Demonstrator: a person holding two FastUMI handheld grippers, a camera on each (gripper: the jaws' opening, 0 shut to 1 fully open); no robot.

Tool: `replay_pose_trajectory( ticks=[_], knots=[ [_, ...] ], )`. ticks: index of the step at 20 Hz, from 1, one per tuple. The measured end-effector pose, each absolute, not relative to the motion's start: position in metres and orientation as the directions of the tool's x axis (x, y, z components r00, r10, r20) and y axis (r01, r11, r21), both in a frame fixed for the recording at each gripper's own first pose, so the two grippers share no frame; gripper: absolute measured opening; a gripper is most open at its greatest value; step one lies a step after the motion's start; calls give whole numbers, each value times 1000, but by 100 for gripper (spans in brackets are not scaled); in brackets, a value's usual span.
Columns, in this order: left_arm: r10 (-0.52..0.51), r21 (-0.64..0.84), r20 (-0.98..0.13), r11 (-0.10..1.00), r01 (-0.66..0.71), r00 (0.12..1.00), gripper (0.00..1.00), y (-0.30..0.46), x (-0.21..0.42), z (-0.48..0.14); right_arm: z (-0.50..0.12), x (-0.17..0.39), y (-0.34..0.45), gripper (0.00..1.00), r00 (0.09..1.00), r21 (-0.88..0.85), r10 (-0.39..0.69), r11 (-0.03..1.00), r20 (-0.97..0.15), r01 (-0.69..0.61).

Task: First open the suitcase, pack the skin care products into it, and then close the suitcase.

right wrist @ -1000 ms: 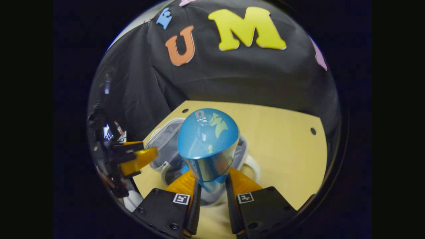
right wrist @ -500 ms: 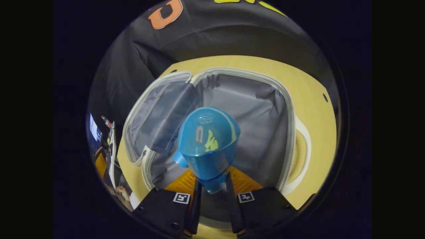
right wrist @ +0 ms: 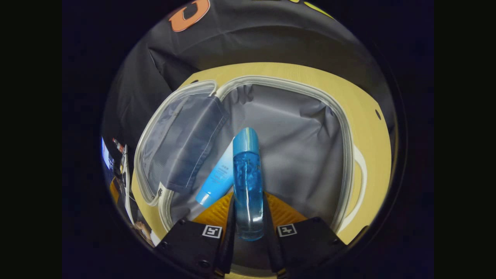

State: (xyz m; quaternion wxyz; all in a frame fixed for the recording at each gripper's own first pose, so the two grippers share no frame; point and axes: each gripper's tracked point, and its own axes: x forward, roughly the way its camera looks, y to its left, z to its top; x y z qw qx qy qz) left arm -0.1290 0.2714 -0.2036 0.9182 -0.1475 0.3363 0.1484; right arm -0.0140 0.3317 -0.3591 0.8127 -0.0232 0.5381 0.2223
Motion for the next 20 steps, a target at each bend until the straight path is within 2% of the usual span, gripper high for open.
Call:
replay_pose_trajectory(
  ticks=[3, 9, 10, 11, 12, 13, 14, 15, 17, 18, 19, 20],
  knots=[
    [158, -188, -664, 911, -368, 731, 98, 273, -127, -206, -360, -14, 333, 35, 325, 170, 311, 902, -893, -397],
    [122, -216, -640, 919, -329, 759, 98, 269, -118, -201, -355, -17, 326, 41, 338, 135, 294, 896, -894, -423],
    [102, -244, -619, 918, -314, 779, 98, 266, -114, -196, -351, -17, 323, 37, 344, 138, 299, 896, -890, -423],
    [101, -251, -615, 915, -315, 782, 99, 267, -112, -195, -347, -16, 321, 43, 354, 137, 304, 894, -884, -426],
    [102, -255, -613, 913, -318, 783, 100, 270, -110, -194, -342, -16, 318, 44, 365, 130, 306, 892, -879, -433],
    [108, -254, -612, 911, -324, 784, 100, 275, -109, -195, -336, -17, 316, 38, 377, 125, 313, 886, -872, -446],
    [111, -257, -608, 910, -327, 786, 100, 280, -109, -195, -330, -18, 314, 48, 389, 118, 321, 878, -863, -464],
    [114, -258, -604, 908, -329, 789, 100, 284, -107, -193, -321, -18, 311, 51, 416, 91, 324, 867, -850, -490],
    [119, -260, -586, 910, -325, 801, 100, 296, -105, -186, -297, -18, 304, 68, 489, 25, 342, 838, -802, -545],
    [129, -255, -574, 910, -327, 809, 100, 304, -104, -183, -284, -20, 302, 71, 520, 2, 357, 825, -776, -565],
    [136, -253, -568, 910, -329, 812, 100, 311, -104, -181, -272, -24, 302, 67, 542, -8, 380, 814, -749, -581],
    [146, -246, -569, 909, -337, 809, 100, 321, -105, -181, -257, -28, 300, 74, 568, -22, 399, 805, -720, -593]
  ],
)
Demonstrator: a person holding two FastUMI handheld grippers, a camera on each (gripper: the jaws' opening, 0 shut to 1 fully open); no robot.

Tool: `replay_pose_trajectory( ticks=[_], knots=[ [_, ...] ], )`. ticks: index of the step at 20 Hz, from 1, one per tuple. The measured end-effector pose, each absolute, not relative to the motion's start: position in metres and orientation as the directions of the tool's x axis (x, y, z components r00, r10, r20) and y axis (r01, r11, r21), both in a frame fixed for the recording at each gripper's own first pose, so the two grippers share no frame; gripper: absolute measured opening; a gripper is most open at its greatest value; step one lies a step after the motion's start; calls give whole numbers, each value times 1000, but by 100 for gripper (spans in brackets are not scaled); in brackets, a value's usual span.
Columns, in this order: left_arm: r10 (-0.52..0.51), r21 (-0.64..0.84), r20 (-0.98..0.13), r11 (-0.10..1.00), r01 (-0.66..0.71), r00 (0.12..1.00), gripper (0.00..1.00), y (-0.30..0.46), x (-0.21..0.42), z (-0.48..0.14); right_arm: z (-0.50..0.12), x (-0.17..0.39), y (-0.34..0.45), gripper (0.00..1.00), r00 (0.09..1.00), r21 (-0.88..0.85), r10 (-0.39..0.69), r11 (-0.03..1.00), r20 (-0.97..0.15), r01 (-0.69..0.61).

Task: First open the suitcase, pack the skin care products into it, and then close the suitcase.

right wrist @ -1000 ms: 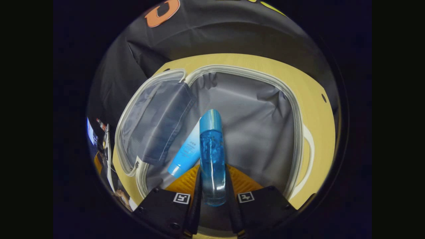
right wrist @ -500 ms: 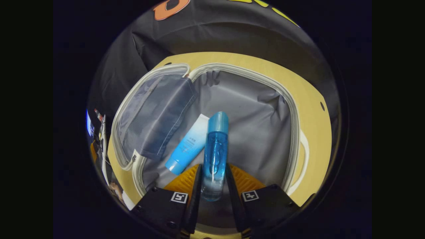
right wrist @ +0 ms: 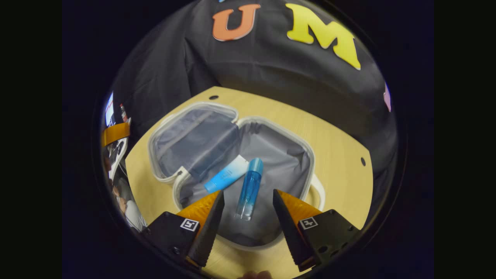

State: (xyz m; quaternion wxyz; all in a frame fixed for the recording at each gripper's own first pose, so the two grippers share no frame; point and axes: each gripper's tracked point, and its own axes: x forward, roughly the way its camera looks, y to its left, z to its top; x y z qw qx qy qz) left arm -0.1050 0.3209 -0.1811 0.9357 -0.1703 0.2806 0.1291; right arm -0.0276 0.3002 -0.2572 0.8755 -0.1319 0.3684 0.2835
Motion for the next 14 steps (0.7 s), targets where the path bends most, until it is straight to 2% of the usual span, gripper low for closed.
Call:
replay_pose_trajectory(
  ticks=[3, 5, 10, 14],
  knots=[
    [161, -247, -569, 902, -354, 807, 99, 348, -105, -188, -219, -36, 293, 79, 627, -48, 448, 789, -637, -613],
    [138, -269, -570, 900, -342, 810, 100, 361, -103, -196, -203, -49, 287, 77, 630, -25, 479, 784, -612, -620],
    [1, -436, -576, 846, -309, 817, 100, 393, -77, -232, -190, -62, 260, 79, 631, -8, 476, 795, -613, -606],
    [-117, -633, -525, 716, -295, 843, 98, 420, -45, -257, -180, -59, 243, 79, 660, -32, 445, 815, -605, -579]
  ],
)
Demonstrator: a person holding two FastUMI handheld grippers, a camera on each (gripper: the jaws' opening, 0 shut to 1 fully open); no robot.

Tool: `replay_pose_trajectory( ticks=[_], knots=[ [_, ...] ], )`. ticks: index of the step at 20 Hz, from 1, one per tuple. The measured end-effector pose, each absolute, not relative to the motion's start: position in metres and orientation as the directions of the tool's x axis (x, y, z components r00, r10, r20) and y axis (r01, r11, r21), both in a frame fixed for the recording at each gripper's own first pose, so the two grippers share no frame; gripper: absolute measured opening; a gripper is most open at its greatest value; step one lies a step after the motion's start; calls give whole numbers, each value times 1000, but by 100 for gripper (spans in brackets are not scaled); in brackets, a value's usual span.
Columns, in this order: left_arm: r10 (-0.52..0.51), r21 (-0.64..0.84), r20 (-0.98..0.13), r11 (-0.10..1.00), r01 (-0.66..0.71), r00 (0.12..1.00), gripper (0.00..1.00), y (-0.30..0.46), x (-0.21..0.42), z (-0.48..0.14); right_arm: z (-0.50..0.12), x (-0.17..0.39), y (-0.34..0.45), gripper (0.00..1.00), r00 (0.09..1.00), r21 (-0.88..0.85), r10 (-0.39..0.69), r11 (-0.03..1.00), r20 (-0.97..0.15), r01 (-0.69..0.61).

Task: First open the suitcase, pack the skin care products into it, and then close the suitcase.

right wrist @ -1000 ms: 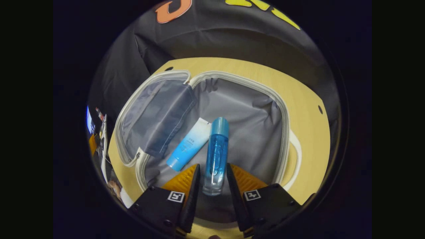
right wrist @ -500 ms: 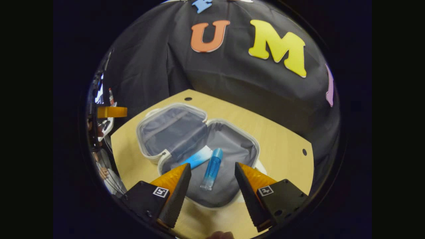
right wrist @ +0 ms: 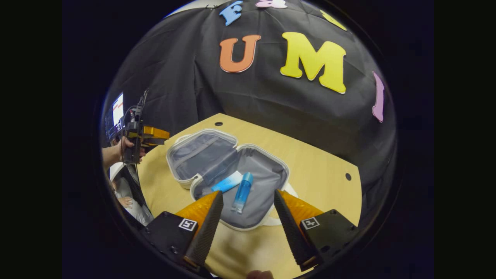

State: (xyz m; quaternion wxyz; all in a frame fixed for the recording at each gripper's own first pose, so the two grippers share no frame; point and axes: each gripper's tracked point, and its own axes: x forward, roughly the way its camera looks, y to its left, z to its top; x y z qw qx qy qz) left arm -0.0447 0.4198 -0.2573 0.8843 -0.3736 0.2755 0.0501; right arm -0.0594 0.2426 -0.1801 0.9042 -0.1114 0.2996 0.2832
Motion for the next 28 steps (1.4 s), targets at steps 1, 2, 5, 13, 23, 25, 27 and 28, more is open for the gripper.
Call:
replay_pose_trajectory(
  ticks=[1, 2, 5, 13, 23, 25, 27, 28],
  knots=[
    [-145, -676, -513, 675, -295, 846, 97, 420, -39, -266, -178, -58, 237, 77, 668, -35, 434, 823, -605, -566],
    [-162, -710, -503, 638, -299, 849, 98, 425, -32, -275, -175, -59, 232, 79, 673, -37, 427, 829, -603, -558],
    [-187, -783, -489, 525, -335, 852, 96, 438, -12, -302, -173, -60, 225, 77, 682, -55, 411, 833, -605, -551],
    [-176, -904, -400, 236, -356, 899, 49, 441, 23, -320, -173, -61, 208, 79, 692, -61, 367, 859, -621, -509],
    [-153, -890, -310, 394, -230, 938, 6, 421, 30, -214, -164, -56, 203, 79, 718, -14, 393, 872, -574, -489],
    [-152, -845, -293, 504, -181, 944, 6, 404, 34, -174, -160, -57, 203, 79, 726, 2, 408, 872, -554, -489],
    [-158, -771, -285, 624, -128, 945, 5, 381, 38, -136, -155, -56, 201, 79, 731, 16, 422, 871, -536, -491],
    [-165, -737, -277, 669, -100, 947, 5, 365, 40, -119, -151, -57, 198, 79, 735, 24, 426, 873, -528, -488]
  ],
)
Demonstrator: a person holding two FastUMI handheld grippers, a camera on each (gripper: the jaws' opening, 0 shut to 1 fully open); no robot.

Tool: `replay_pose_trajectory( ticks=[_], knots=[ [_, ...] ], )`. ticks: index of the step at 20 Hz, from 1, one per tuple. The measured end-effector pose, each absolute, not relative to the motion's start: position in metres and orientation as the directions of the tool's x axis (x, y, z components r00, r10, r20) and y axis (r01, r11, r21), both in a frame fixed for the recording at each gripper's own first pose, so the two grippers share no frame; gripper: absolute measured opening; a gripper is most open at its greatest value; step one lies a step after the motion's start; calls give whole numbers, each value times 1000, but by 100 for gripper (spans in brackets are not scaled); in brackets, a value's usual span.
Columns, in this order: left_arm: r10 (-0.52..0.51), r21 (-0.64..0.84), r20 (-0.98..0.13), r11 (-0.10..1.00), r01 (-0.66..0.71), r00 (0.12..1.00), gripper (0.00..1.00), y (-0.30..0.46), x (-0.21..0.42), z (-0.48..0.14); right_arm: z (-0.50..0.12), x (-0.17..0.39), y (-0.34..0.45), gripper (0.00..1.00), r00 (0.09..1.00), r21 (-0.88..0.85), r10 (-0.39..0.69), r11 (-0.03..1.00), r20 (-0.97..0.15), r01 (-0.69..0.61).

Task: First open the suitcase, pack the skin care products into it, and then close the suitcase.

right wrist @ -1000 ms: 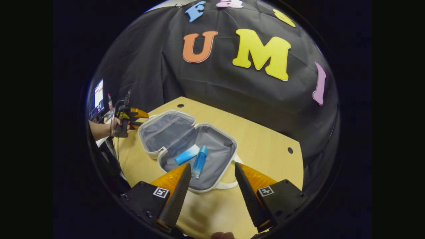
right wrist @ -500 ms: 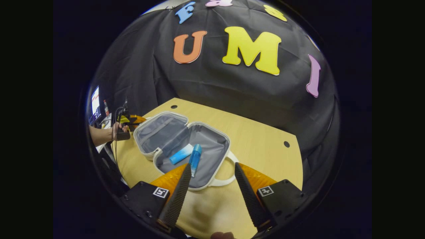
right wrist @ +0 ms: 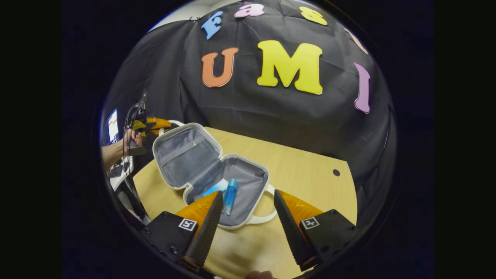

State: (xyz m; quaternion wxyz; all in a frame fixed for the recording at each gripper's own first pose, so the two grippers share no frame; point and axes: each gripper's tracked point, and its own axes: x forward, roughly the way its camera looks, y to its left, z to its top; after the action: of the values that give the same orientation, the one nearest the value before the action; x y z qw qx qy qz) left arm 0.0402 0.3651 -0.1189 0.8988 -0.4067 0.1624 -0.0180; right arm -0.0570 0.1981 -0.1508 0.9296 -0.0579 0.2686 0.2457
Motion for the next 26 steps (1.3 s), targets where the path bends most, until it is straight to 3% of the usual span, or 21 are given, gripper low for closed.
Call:
replay_pose_trajectory(
  ticks=[8, 12, 16, 26],
  knots=[
    [-150, -377, -295, 926, 29, 944, 5, 214, 59, -51, -132, -64, 143, 78, 798, 53, 367, 919, -478, -391],
    [-118, -269, -307, 963, 33, 944, 5, 164, 48, -56, -130, -67, 110, 79, 816, 55, 326, 938, -478, -342],
    [-177, -173, -329, 977, 125, 928, 5, 82, 51, -69, -127, -67, 78, 78, 835, 51, 282, 955, -472, -294],
    [-278, -69, -498, 957, 282, 821, 5, -44, 46, -183, -140, -78, -14, 78, 847, 32, 141, 989, -513, -145]
  ],
)
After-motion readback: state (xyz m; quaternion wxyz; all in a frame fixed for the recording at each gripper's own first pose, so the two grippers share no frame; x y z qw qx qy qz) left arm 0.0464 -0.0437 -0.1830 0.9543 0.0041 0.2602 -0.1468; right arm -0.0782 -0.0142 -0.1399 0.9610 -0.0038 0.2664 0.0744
